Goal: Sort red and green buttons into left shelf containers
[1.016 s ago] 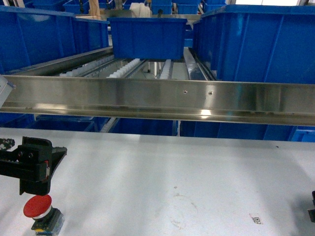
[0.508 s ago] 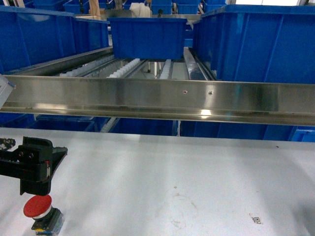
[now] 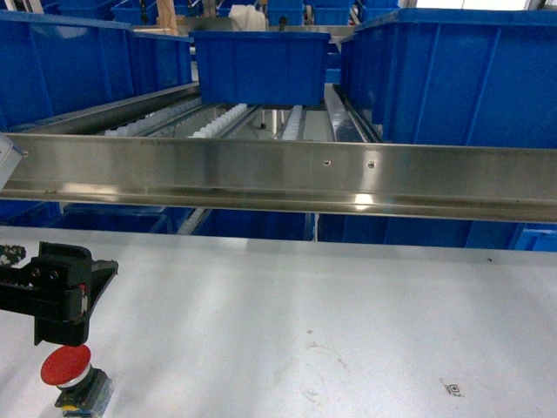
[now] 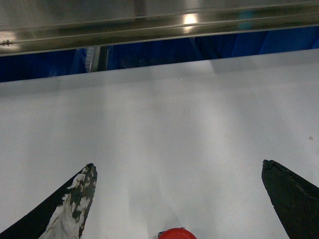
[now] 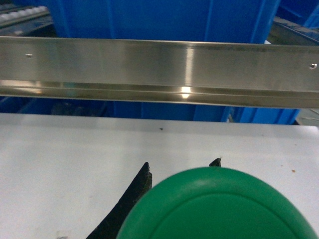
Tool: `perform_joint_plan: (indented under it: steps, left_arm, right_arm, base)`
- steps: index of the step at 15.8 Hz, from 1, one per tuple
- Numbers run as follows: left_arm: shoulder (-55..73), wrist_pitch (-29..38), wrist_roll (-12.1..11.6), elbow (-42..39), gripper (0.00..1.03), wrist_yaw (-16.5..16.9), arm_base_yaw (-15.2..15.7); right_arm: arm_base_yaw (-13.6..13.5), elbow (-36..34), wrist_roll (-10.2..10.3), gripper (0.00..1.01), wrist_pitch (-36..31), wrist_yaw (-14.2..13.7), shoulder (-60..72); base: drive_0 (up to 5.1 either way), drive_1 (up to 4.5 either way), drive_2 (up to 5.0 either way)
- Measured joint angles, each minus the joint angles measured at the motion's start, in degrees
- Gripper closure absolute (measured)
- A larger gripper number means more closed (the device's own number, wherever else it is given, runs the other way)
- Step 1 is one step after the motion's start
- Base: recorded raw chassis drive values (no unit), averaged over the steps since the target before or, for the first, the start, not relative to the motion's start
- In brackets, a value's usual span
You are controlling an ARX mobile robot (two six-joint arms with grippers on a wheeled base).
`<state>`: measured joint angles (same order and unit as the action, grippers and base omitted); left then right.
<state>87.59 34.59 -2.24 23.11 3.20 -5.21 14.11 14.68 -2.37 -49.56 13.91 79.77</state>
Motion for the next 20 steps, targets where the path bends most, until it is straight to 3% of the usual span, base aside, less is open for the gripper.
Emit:
perform_joint_plan:
  steps: [2,5,7,8,9,11,15,19,20]
  left_arm:
    - [0.0,0.0,0.0,0.0,0.05,0.0,0.0]
    - [0.0,0.0,0.0,0.0,0.05,0.0,0.0]
    - [0.0,0.0,0.0,0.0,0.05,0.0,0.0]
    - [0.0,0.0,0.0,0.0,0.05,0.0,0.0]
    - [0.0,0.0,0.0,0.0,0.05,0.0,0.0]
    - [0.0,0.0,0.0,0.0,0.05,0.0,0.0]
    - [3.3,1.9,0.5,0.1,0.05,-1.9,0.1]
    - [9.8,-0.3,3.3,0.3,0.05,-2.1,0.5]
    - [15.1,-0.7,5.5,2.2,0.05,-1.7,0.5]
  right_arm:
    - [-0.8,-4.9,1.2,0.73,5.4,2.2,-10.0]
    - [-3.1,-9.9,3.1,0.73,17.2,0.8,-29.2]
    - [0.0,-10.3,3.3,0.73,26.9,0.4,-42.6]
    - [3.6,-10.3,3.3,0.73,34.3,1.9,-51.4]
    - [4.7,-10.3,2.9,0.73,38.1,2.9,-55.4]
    - [3.1,-10.5,2.3,0.73,37.8,3.9,-53.9]
    - [3.1,-10.7,2.3,0.73,37.7,3.9,-54.0]
    - [3.1,-10.7,2.3,0.73,37.7,3.9,-54.0]
    - [3.1,-10.7,2.3,0.73,37.7,3.9,-54.0]
  base:
    - [0.0,0.0,0.0]
    - [0.0,0.0,0.0]
    - [0.0,0.0,0.0]
    - [0.0,0.0,0.0]
    - [0.0,0.0,0.0]
    - [0.0,0.0,0.0]
    - [0.0,0.0,0.0]
    - [0.0,0.0,0.0]
    - [0.0,0.0,0.0]
